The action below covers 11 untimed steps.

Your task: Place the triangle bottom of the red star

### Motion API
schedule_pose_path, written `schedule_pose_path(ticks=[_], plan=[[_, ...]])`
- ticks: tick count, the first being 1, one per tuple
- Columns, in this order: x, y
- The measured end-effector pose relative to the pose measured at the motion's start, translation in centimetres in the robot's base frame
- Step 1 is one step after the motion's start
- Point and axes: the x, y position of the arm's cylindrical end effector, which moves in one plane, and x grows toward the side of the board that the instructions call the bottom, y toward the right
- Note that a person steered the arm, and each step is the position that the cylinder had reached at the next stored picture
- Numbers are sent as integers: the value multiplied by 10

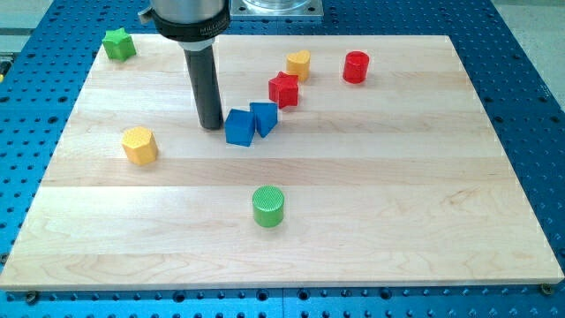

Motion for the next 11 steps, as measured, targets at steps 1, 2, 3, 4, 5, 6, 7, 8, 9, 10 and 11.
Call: schedule_pose_path(ticks=[1,2,3,4,5,6,7,8,9,10,11], plan=[[0,0],[1,0],[5,-1],[-46,35],[-48,76],[-25,45],[-12,43],[17,74],[33,112],[71,95],[86,114]])
